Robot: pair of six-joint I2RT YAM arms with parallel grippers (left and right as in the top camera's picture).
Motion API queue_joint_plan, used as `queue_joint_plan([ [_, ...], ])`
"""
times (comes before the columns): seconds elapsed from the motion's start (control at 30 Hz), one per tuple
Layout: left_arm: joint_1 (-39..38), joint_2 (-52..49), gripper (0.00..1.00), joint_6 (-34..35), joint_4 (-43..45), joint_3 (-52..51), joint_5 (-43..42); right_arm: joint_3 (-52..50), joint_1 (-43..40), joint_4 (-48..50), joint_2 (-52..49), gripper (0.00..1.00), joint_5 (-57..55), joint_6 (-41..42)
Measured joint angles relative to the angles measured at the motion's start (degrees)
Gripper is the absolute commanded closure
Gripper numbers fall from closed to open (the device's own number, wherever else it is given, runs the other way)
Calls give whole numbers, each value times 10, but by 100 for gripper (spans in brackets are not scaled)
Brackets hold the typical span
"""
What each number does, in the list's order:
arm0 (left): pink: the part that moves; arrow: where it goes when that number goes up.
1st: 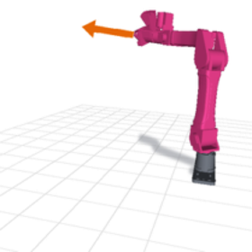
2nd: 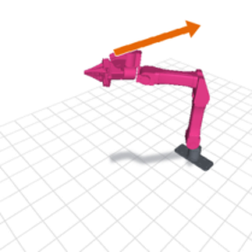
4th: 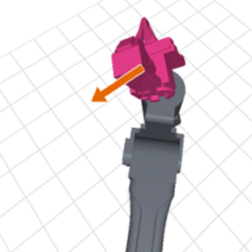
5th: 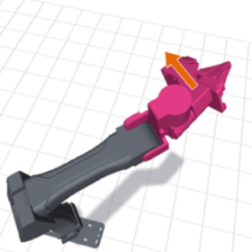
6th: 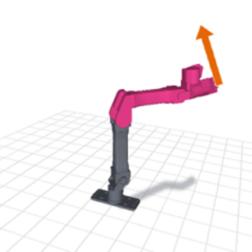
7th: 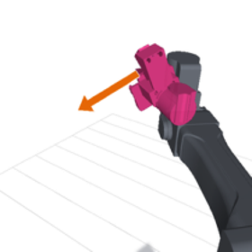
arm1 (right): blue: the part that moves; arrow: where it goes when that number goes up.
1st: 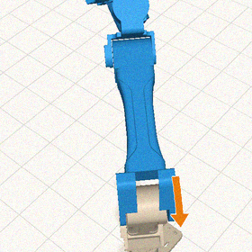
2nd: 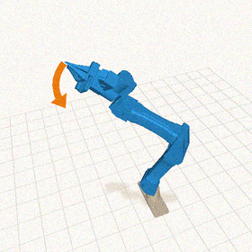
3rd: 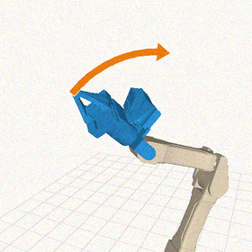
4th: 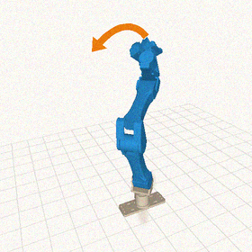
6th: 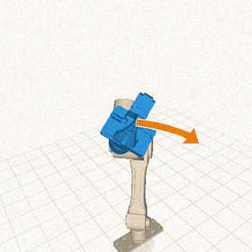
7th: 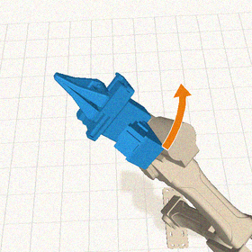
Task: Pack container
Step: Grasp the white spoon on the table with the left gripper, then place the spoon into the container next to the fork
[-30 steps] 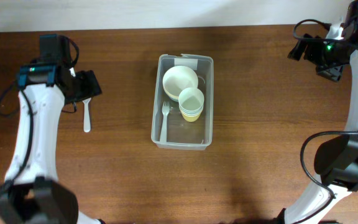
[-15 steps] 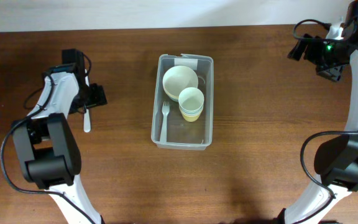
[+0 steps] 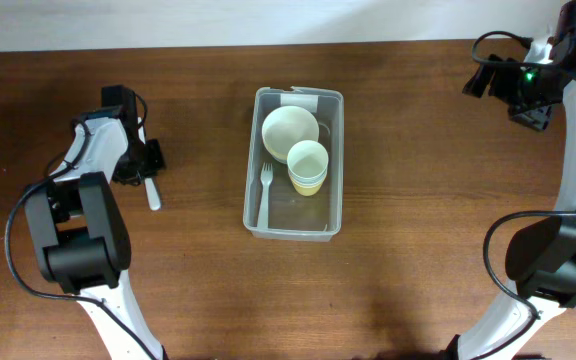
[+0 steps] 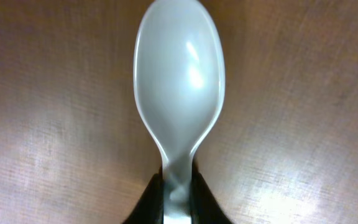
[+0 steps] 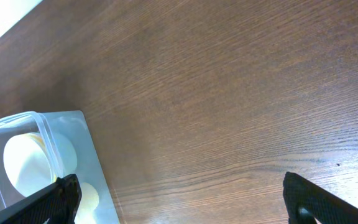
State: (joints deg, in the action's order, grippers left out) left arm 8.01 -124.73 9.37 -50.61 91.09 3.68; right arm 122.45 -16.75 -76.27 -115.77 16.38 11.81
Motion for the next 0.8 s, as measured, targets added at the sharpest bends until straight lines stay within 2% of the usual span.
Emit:
queue_joint_plan([
  [0.17, 0, -4, 96, 0, -110, 51, -9, 0, 0, 0, 0, 1, 0, 0],
  [0.2, -1, -3, 99, 0, -133, 72, -17, 0, 0, 0, 0, 1, 0, 0],
  [0.33, -16, 42, 99, 0, -178, 104, -30, 0, 0, 0, 0, 1, 0, 0],
  [0.57, -140, 216, 99, 1, -238, 121, -48, 0, 0, 0, 0, 1, 0, 0],
  [0.7, -223, 238, 99, 10, -261, 124, -55, 0, 0, 0, 0, 1, 0, 0],
  [0.8, -290, 238, 99, 17, -230, 105, -59, 0, 0, 0, 0, 1, 0, 0],
])
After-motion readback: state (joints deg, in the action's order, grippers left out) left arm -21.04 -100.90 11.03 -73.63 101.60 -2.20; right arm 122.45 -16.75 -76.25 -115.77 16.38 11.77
